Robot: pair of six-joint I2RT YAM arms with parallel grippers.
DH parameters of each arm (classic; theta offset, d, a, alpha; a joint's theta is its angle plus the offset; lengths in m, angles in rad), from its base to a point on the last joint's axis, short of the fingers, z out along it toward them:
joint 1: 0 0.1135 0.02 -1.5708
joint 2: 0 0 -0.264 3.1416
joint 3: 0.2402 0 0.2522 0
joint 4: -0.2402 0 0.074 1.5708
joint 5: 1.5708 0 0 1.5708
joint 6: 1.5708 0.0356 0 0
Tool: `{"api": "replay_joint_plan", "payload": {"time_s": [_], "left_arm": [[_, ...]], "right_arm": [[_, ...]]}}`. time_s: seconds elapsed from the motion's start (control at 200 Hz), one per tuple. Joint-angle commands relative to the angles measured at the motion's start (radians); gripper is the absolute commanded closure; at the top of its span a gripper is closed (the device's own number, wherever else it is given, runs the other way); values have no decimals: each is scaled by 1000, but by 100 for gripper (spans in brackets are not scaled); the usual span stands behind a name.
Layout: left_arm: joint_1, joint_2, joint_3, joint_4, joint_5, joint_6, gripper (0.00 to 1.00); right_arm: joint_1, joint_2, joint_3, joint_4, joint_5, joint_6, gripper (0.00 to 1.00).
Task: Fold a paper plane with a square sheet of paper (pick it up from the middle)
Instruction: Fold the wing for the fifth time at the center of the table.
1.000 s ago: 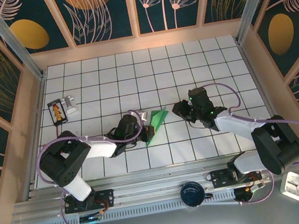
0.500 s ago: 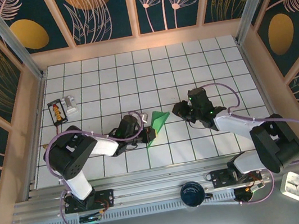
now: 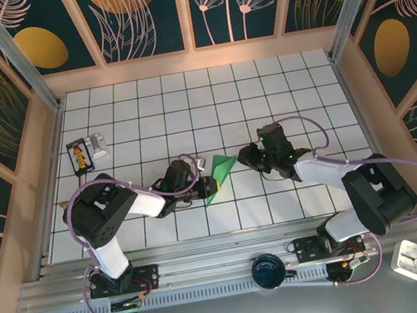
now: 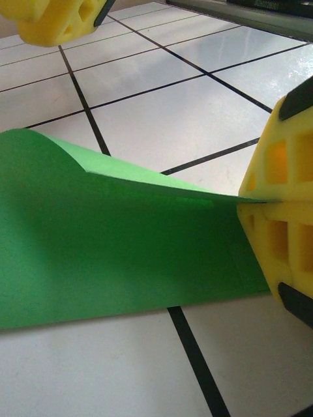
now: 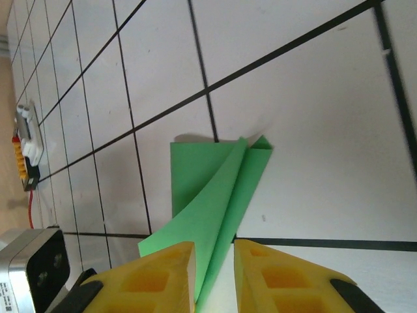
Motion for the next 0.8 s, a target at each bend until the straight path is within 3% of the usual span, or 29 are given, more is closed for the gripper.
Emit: {"api": "replay_joint_plan", "payload": {"time_s": [0.0,0.31,0.796], "left_arm": [[2,46,14,-60,18,-9,100],[3,76,34,-148,24,-36,100],[3,107,51,-202,35,-50,100]], "right_arm": [[36,50,60,48,-46,-70,81],[125,224,145,102,-84,-98,92],[119,316,132,135,-85,-120,95]]}}
